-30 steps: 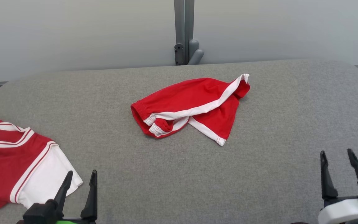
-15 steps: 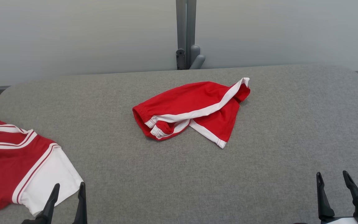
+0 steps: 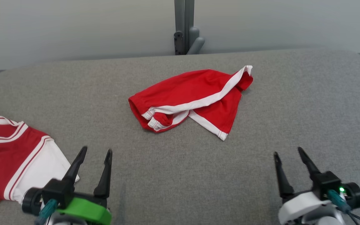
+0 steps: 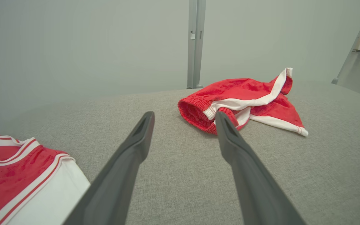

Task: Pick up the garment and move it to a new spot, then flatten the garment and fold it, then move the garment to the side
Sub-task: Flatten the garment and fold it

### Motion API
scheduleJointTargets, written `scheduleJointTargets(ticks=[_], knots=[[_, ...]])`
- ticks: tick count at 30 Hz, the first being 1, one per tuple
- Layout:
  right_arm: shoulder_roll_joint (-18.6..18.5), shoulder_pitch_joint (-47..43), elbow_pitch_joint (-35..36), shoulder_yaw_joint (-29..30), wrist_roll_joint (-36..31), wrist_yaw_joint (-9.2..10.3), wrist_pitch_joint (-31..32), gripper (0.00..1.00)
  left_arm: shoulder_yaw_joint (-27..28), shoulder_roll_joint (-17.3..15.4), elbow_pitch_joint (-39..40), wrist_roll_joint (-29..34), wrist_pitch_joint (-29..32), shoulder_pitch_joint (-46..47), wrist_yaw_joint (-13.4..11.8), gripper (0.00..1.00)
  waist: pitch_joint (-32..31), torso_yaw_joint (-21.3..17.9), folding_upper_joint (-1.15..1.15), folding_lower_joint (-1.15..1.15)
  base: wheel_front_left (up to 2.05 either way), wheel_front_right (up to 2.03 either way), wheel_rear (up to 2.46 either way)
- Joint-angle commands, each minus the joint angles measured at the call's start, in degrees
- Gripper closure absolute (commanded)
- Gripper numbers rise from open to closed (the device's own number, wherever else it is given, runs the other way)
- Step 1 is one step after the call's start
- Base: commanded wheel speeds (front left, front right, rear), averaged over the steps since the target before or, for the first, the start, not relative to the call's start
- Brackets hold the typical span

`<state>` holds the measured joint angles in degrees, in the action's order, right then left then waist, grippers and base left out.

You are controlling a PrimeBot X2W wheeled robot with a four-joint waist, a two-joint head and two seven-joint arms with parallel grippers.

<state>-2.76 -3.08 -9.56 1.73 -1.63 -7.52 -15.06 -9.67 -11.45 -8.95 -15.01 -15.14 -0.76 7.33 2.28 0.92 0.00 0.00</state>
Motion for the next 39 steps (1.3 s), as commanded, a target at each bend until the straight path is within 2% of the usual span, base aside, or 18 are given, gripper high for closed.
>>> scheduleJointTargets(ticks=[1,9,16,25,39], knots=[[-0.20,3.10,-3.47,-3.00,-0.18,0.06,-0.15,0.00,-1.86,-0.24,-2.25,-0.24,0.01,4.40,0.23,0.00,6.30,0.21,0.00,0.00,0.00,0.00,0.00],[-0.26,19.54,-17.24,-15.74,2.84,0.07,3.92,0.00,-13.81,1.35,-20.04,-2.54,2.25,23.90,0.10,0.00,13.23,0.36,0.00,0.00,0.00,0.00,0.00],[-0.25,27.77,-25.31,-21.43,6.23,0.07,3.99,0.00,-20.59,2.58,-29.52,-6.23,2.15,33.04,0.10,0.00,16.05,0.18,0.00,0.00,0.00,0.00,0.00],[-0.26,30.93,-30.67,-23.14,8.14,0.07,1.30,0.00,-26.90,2.28,-33.05,-10.82,0.38,37.66,0.11,0.00,16.70,1.34,0.00,0.00,0.00,0.00,0.00],[-0.25,32.69,-29.71,-24.17,8.78,0.07,0.07,0.00,-32.20,2.14,-32.80,-15.81,-0.11,40.92,0.11,0.00,17.45,0.80,0.00,0.00,0.00,0.00,0.00]])
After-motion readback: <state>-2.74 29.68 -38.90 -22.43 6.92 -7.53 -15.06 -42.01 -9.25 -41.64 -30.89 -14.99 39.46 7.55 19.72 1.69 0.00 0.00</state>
